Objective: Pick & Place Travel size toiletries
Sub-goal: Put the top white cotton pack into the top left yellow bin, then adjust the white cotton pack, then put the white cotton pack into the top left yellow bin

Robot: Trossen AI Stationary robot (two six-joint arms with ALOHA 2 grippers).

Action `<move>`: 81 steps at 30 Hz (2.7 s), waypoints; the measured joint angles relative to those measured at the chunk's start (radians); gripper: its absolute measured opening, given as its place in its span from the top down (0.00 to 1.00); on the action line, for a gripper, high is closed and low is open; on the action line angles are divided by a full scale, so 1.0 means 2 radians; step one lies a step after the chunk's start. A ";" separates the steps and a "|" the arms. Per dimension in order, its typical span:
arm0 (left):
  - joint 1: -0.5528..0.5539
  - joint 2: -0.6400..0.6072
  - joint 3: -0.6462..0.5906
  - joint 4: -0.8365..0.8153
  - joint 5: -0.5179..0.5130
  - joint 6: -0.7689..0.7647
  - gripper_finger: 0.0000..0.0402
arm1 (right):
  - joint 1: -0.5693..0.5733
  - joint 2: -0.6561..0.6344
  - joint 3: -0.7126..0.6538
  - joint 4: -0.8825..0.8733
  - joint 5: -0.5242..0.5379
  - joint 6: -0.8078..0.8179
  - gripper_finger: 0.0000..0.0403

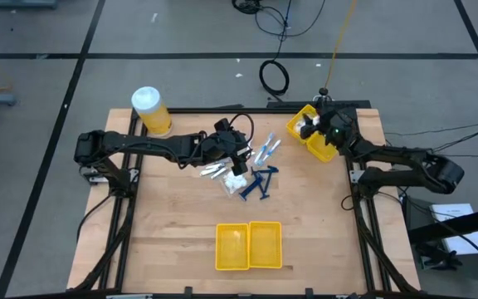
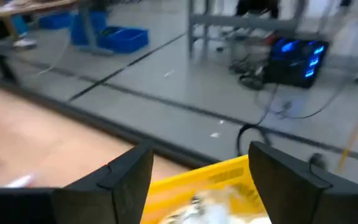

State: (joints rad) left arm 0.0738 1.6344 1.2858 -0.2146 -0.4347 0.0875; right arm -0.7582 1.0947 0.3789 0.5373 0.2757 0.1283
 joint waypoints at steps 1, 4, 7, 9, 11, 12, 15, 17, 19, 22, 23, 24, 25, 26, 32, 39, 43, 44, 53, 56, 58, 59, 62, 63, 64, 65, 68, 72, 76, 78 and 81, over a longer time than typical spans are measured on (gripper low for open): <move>0.000 0.000 0.000 0.000 0.000 0.000 0.36 | 0.000 -0.007 0.012 -0.033 -0.018 0.004 0.38; 0.001 0.000 0.000 0.000 0.000 0.000 0.36 | 0.000 -0.015 0.076 -0.170 -0.076 0.017 0.42; 0.002 0.000 0.000 0.001 0.000 0.000 0.36 | 0.001 -0.001 0.156 -0.307 -0.101 0.009 0.48; 0.003 0.000 0.000 0.001 0.000 0.000 0.36 | 0.000 0.016 0.197 -0.368 -0.100 -0.006 0.55; 0.003 0.000 0.000 0.001 0.000 0.000 0.36 | -0.002 0.038 0.224 -0.415 -0.100 -0.018 0.64; 0.003 0.000 0.000 0.001 0.000 -0.001 0.36 | -0.005 0.049 0.231 -0.436 -0.100 -0.026 0.69; 0.002 0.000 0.000 0.000 0.000 -0.005 0.36 | -0.013 0.081 0.235 -0.474 -0.101 -0.043 0.86; 0.003 0.000 0.000 0.000 0.000 -0.006 0.36 | -0.019 0.100 0.235 -0.488 -0.101 -0.050 0.96; 0.003 0.000 0.000 0.000 0.000 -0.004 0.36 | -0.024 0.118 0.236 -0.491 -0.100 -0.054 0.98; 0.003 0.000 0.000 0.000 0.000 -0.004 0.36 | -0.032 0.141 0.236 -0.489 -0.099 -0.055 0.96; 0.003 0.000 0.000 0.000 0.000 -0.004 0.36 | -0.036 0.148 0.236 -0.487 -0.098 -0.056 0.97; 0.003 0.000 0.000 -0.001 0.000 -0.004 0.36 | -0.040 0.155 0.236 -0.486 -0.092 -0.057 0.97; 0.003 0.000 0.000 -0.001 0.000 -0.004 0.36 | -0.043 0.161 0.236 -0.484 -0.081 -0.058 0.99; 0.002 0.000 0.000 -0.003 0.000 -0.004 0.36 | -0.045 0.167 0.236 -0.478 -0.065 -0.058 0.99; 0.003 0.000 0.000 -0.015 0.000 -0.006 0.36 | -0.053 0.190 0.236 -0.439 -0.007 -0.062 0.99; 0.002 0.000 0.000 -0.014 0.009 -0.007 0.36 | -0.037 0.170 0.236 -0.406 -0.007 -0.070 0.99; 0.003 0.000 0.000 -0.015 0.009 -0.007 0.36 | -0.032 0.137 0.236 -0.441 0.012 -0.061 1.00; 0.003 0.000 0.000 -0.015 0.009 -0.007 0.36 | -0.032 0.127 0.236 -0.457 0.022 -0.055 1.00; 0.003 0.000 0.000 -0.013 0.009 0.001 0.36 | -0.055 0.099 0.235 -0.520 0.035 -0.034 1.00; 0.003 0.000 0.000 -0.014 0.009 -0.006 0.36 | -0.067 0.116 0.228 -0.509 0.005 -0.035 1.00; 0.003 0.000 0.000 -0.014 0.010 -0.006 0.36 | -0.073 0.130 0.220 -0.491 0.004 -0.039 1.00; 0.003 0.000 0.000 -0.015 0.010 -0.006 0.36 | -0.076 0.138 0.218 -0.479 0.004 -0.042 1.00; 0.003 0.000 0.000 -0.015 0.010 -0.007 0.36 | -0.084 0.164 0.211 -0.452 0.004 -0.047 1.00; 0.003 0.000 0.000 -0.015 0.010 -0.007 0.36 | -0.086 0.174 0.211 -0.444 0.004 -0.048 1.00; 0.003 0.000 0.000 -0.015 0.010 -0.007 0.36 | -0.086 0.182 0.211 -0.439 0.004 -0.049 1.00; 0.003 0.000 0.000 -0.016 0.010 -0.007 0.36 | -0.088 0.189 0.211 -0.437 0.004 -0.050 1.00; 0.003 0.000 0.000 -0.021 0.010 -0.008 0.36 | -0.089 0.200 0.211 -0.434 0.005 -0.058 1.00; 0.003 0.000 0.000 -0.022 0.010 -0.009 0.36 | -0.089 0.190 0.211 -0.436 0.005 -0.059 1.00; 0.003 0.000 0.000 -0.022 0.010 -0.008 0.36 | -0.088 0.158 0.211 -0.436 0.005 -0.059 1.00; 0.003 0.000 0.000 -0.022 0.010 -0.007 0.36 | -0.088 0.137 0.211 -0.435 0.005 -0.059 1.00; 0.003 0.000 0.000 -0.022 0.010 -0.008 0.36 | -0.088 0.103 0.211 -0.436 0.004 -0.059 1.00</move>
State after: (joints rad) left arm 0.0792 1.6344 1.2854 -0.2591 -0.4149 0.0720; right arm -0.9348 1.2999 0.8001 -0.3338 0.2830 0.0103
